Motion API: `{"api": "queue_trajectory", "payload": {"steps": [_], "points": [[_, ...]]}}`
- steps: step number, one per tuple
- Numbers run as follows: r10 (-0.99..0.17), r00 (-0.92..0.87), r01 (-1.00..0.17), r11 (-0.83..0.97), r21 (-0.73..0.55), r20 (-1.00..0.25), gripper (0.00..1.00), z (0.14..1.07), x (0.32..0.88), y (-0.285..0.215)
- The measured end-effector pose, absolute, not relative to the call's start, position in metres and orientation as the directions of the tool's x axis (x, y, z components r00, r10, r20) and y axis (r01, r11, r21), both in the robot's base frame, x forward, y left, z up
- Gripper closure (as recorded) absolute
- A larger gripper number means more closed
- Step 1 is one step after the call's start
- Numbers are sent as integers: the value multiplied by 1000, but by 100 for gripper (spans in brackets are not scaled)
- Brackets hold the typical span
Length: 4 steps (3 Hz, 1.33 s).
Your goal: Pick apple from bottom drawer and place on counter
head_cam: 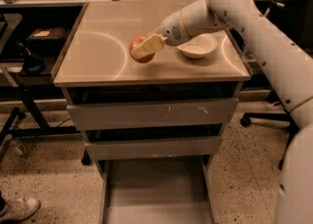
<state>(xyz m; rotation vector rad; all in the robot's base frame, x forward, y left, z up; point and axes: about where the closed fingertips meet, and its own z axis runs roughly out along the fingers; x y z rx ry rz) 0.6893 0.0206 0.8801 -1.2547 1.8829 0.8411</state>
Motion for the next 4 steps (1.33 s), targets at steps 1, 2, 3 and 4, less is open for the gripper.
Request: {"api": "queue_trajectory", "payload": {"steps": [1,2,3,4], "points": [[-499,-289,-942,300,150,-817,100,877,712,33],[-519,-291,-946,280,162,-803,100,876,730,50],[-537,-287,-951,260,167,-794,100,876,742,65],[-549,-283,-955,241,176,-786,100,873,749,80]]}}
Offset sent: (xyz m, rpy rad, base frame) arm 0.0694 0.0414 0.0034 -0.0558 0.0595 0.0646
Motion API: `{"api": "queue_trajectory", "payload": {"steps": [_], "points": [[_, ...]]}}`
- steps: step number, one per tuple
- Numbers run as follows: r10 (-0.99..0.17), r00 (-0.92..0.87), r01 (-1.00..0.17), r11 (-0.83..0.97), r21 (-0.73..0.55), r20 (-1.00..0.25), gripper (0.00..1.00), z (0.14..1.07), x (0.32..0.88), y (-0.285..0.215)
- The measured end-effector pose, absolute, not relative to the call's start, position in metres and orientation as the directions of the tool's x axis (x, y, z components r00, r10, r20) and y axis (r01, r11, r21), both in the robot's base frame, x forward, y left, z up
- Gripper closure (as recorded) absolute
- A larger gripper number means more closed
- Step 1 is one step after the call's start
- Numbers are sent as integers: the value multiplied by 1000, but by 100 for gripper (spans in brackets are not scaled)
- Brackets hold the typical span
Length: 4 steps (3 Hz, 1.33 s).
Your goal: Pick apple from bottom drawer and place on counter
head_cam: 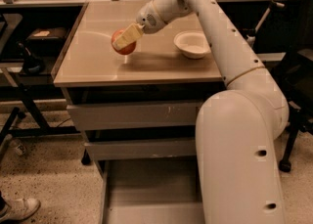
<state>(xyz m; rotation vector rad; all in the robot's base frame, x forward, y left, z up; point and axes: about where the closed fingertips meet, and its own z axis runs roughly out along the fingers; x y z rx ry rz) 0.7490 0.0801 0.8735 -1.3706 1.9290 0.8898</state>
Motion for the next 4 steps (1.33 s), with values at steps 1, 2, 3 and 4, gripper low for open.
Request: {"api": "queue_trajectory", "payload": {"steps": [1,2,3,4], "points": [[-566,-287,-956,219,194,-773,100,863,751,93],[-587,-297,-955,187,231,-754,100,840,754,110],[-587,-297,-955,187,231,-754,100,840,754,110],[-587,-297,-955,187,231,-754,85,840,754,111]]}}
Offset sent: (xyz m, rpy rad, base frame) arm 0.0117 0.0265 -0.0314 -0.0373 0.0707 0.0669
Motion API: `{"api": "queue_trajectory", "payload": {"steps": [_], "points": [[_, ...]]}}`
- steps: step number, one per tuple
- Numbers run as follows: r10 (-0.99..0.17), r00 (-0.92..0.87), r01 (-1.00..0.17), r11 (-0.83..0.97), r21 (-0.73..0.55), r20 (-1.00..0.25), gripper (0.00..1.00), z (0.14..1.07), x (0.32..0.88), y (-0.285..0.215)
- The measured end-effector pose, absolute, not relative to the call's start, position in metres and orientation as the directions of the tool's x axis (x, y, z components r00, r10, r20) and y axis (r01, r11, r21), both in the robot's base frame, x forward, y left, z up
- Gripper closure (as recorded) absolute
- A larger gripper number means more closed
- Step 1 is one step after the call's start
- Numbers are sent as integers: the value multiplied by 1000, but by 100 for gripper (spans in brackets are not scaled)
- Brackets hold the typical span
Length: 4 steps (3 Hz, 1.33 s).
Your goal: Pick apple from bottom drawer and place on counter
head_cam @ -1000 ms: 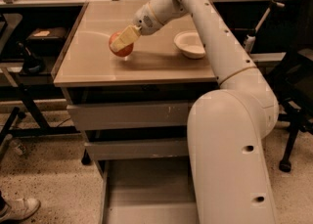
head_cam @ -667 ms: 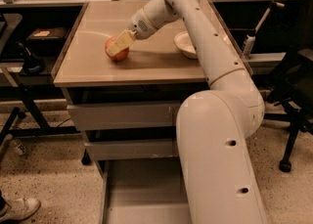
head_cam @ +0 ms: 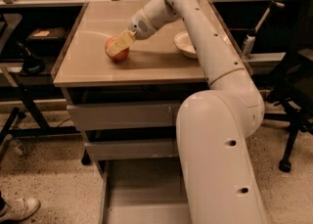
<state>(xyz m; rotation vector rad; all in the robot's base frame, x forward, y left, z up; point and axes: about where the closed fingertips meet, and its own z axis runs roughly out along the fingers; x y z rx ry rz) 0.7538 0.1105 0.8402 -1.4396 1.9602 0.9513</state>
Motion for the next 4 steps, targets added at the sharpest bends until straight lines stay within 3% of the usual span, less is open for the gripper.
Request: {"api": "queue_trajectory", "payload": {"steps": [3,4], "points": [[-587,-297,-955,187,231,-754,15,840,754,111],[-587,-297,-955,187,231,-754,0,840,754,111]]}}
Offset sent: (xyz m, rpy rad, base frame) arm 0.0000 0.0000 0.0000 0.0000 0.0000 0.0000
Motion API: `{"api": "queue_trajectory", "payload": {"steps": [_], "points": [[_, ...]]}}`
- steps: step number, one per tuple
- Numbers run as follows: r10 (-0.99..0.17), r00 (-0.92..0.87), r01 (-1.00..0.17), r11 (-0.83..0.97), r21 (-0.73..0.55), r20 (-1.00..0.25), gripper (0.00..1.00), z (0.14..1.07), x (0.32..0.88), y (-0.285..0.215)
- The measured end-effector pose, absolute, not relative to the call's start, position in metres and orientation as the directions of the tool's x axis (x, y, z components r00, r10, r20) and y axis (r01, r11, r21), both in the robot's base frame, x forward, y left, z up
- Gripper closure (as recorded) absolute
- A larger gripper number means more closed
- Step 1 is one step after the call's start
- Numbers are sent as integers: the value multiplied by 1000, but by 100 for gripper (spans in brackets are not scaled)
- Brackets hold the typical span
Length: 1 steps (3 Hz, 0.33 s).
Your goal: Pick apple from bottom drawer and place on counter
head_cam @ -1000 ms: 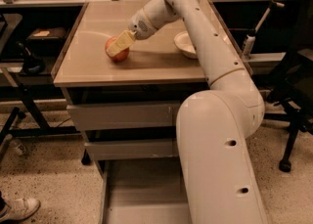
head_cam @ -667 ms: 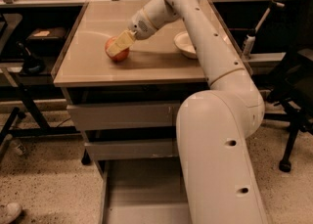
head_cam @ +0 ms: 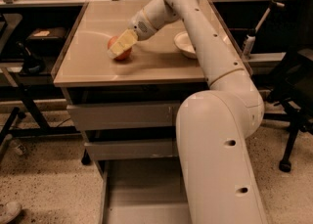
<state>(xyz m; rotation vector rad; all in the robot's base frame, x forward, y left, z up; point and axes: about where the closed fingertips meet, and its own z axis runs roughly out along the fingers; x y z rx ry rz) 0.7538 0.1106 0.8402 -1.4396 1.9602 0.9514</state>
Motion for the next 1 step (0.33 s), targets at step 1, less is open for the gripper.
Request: {"api": "queue_trajectory", "payload": {"steps": [1], "points": [[-587,-297,-955,187,231,-754,0,840,754,111]]}}
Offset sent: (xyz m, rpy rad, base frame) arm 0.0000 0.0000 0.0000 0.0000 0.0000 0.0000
